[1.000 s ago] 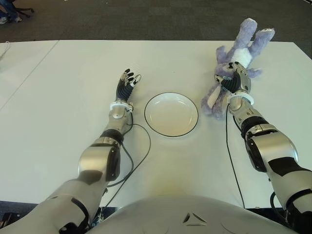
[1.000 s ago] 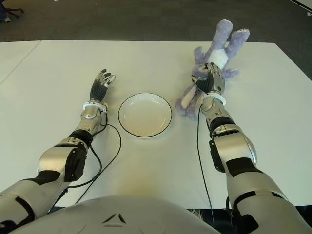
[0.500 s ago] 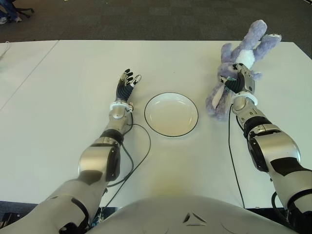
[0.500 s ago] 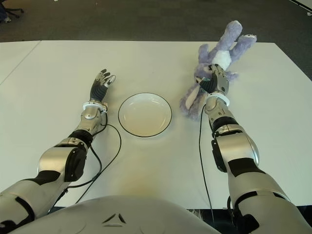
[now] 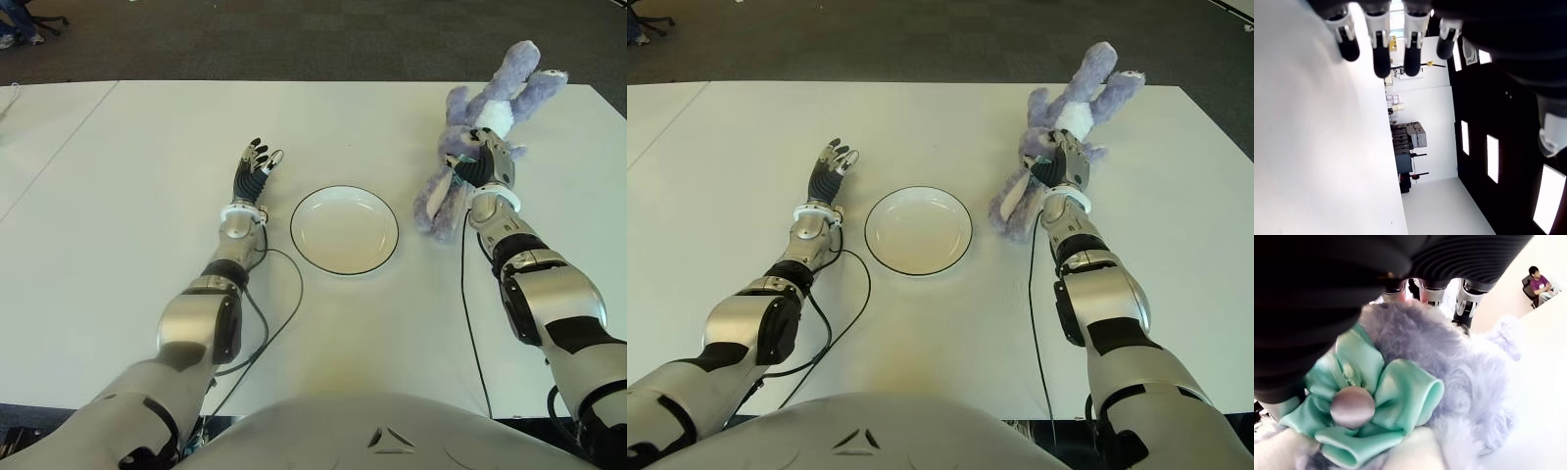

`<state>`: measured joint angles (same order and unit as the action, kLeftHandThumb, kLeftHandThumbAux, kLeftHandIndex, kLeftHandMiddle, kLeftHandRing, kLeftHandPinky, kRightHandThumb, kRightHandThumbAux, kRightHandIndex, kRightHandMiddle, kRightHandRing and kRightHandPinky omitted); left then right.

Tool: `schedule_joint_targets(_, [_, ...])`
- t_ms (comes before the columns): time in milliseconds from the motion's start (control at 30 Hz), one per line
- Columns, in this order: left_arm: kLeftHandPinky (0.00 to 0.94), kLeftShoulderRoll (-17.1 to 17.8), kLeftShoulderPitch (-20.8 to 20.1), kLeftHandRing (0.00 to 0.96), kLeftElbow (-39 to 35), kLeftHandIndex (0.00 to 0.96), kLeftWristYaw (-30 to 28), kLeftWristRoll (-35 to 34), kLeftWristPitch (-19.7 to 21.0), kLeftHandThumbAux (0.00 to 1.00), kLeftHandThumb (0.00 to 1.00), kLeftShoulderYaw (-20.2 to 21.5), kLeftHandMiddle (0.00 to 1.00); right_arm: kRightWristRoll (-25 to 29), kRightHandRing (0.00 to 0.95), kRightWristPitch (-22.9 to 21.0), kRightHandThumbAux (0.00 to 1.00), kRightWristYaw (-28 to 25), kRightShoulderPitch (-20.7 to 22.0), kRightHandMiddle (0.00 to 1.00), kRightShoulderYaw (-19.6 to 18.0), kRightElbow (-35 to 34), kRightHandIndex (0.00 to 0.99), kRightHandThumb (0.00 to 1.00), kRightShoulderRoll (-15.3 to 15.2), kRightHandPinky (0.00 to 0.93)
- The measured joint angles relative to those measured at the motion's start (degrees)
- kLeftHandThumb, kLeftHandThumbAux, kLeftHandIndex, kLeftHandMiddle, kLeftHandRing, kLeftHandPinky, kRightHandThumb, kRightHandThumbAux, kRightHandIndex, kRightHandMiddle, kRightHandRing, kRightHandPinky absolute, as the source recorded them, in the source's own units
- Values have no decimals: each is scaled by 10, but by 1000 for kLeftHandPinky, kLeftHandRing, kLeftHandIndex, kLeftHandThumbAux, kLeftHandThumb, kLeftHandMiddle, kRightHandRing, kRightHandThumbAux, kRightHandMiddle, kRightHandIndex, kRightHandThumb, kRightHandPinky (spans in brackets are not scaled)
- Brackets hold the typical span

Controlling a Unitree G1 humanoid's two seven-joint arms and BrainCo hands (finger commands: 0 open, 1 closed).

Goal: Put the doll into the plate.

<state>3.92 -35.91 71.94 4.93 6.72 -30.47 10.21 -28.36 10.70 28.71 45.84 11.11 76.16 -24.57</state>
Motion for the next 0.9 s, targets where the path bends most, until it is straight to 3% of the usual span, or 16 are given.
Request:
schedule_joint_targets(133, [62,0,0,147,0,78,-2,-1,0,418,0,1,154,0,30,-1,567,-9,0,64,0,0,277,416,-2,0])
schedule_joint_targets(167, [68,0,0,151,0,75,-4,-1,0,420,0,1,159,0,84,-2,679,-11,0,114,0,-1,380,613,-3,3])
schedule_joint_targets(200, [69,0,0,152,0,75,-6,-2,0,421,0,2,160,0,98,-3,707,-14,0,127,-1,-1,406,662,-3,5])
schedule_joint_targets(233, [69,0,0,153,0,73,-7,-5,0,423,0,3,161,0,148,-4,711,-16,0,178,-1,-2,417,677,-3,83])
schedule_joint_targets(300, [63,0,0,151,0,71,-11,-9,0,424,0,5,160,0,279,-6,709,-20,0,311,-1,-3,428,688,-3,239])
schedule_joint_targets(400, [61,0,0,150,0,71,-16,-13,0,423,0,7,161,0,347,-7,707,-24,1,378,-1,-3,432,691,-3,314])
schedule_joint_targets(467, [63,0,0,153,0,72,-20,-15,0,418,0,7,165,0,472,-8,705,-26,0,520,-2,-3,437,703,-2,443])
schedule_joint_targets(533, [62,0,0,152,0,71,-25,-18,0,414,0,9,163,2,539,-11,705,-29,1,580,-5,-4,439,705,-1,509])
schedule_joint_targets(733, [77,0,0,144,0,70,-35,-25,0,405,0,12,154,8,637,-23,709,-46,4,662,-15,-4,440,708,2,632])
schedule_joint_targets(800, [108,0,1,146,0,73,-39,-27,0,406,0,13,153,8,734,-27,709,-52,6,735,-18,-5,442,711,2,763])
schedule_joint_targets(900, [113,-1,1,148,0,76,-47,-35,0,406,0,22,154,14,761,-33,709,-60,7,760,-28,-5,442,713,4,804])
